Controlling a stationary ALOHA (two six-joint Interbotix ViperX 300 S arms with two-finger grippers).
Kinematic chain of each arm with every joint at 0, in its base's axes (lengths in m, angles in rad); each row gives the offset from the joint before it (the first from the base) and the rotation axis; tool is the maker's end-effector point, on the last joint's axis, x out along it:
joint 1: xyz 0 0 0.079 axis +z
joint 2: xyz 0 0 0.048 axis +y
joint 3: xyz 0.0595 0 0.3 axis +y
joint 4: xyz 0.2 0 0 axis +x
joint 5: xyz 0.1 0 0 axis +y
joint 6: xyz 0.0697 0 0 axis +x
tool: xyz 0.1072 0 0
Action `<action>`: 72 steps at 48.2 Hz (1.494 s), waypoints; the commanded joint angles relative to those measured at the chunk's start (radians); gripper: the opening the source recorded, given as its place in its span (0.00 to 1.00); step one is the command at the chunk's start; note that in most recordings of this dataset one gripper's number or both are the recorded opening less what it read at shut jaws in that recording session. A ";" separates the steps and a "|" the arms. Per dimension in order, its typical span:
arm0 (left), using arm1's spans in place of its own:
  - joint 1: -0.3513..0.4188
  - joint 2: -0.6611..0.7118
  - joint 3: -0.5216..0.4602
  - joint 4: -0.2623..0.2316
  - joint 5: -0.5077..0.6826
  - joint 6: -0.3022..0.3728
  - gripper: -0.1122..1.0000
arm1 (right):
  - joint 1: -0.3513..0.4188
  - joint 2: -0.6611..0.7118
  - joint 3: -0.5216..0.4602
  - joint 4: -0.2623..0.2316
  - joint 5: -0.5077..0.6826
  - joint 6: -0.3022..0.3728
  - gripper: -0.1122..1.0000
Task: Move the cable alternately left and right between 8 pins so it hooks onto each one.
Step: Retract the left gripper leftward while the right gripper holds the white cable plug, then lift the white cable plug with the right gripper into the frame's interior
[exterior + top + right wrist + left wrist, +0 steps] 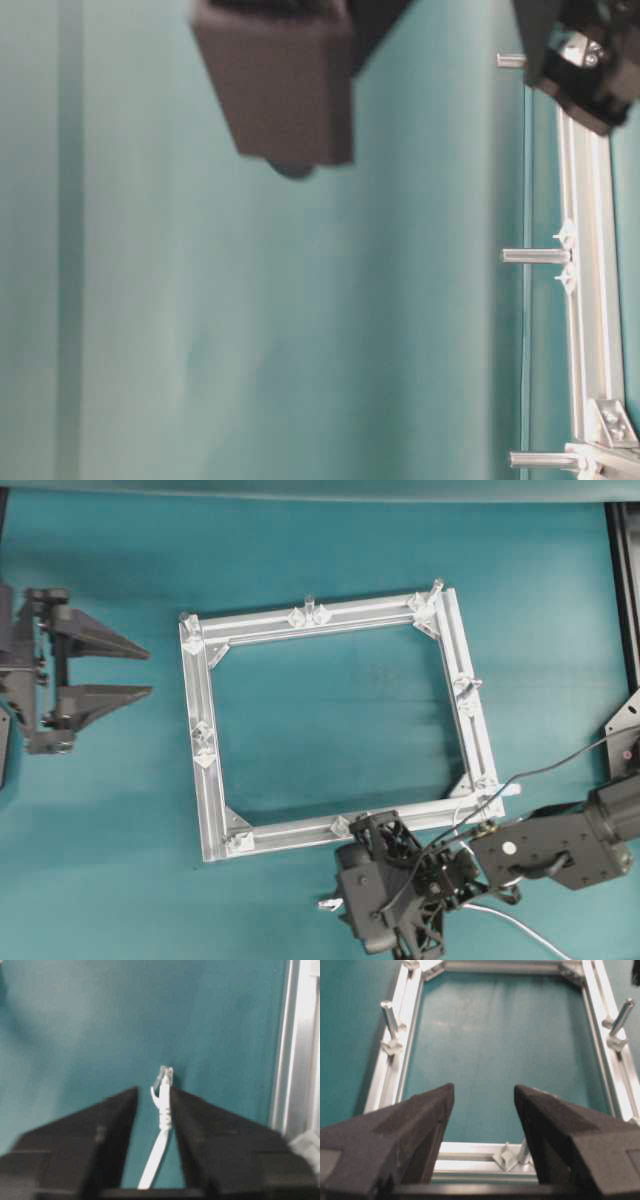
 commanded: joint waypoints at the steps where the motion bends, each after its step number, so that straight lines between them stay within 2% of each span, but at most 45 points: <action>1: -0.005 -0.058 0.015 0.003 0.005 0.003 0.67 | 0.006 -0.002 -0.035 -0.002 -0.002 0.017 0.48; 3: -0.005 -0.087 0.026 0.003 0.012 0.003 0.67 | 0.006 0.005 -0.038 -0.002 0.000 0.025 0.55; 7: -0.005 -0.146 0.049 0.002 0.035 0.003 0.67 | 0.006 0.017 -0.038 -0.003 0.002 0.029 0.60; 21: -0.005 -0.353 0.112 0.003 0.206 0.002 0.67 | 0.006 0.055 -0.040 -0.003 0.031 0.031 0.60; 31: -0.005 -0.437 0.137 0.003 0.261 0.005 0.67 | 0.006 0.075 -0.041 -0.009 0.032 0.031 0.60; 36: -0.005 -0.451 0.150 0.003 0.261 0.003 0.67 | 0.006 0.078 -0.043 -0.009 0.028 0.031 0.55; 40: -0.005 -0.449 0.156 0.003 0.261 0.003 0.67 | 0.006 0.081 -0.043 -0.009 0.028 0.031 0.48; 51: -0.005 -0.448 0.161 0.003 0.259 0.003 0.67 | 0.006 0.089 -0.044 -0.009 0.031 0.032 0.19; 66: -0.005 -0.448 0.164 0.003 0.262 0.003 0.67 | 0.008 0.002 -0.038 -0.009 0.094 0.035 0.19; 72: -0.005 -0.448 0.169 0.003 0.262 0.003 0.67 | 0.020 -0.064 -0.009 -0.009 0.117 0.069 0.19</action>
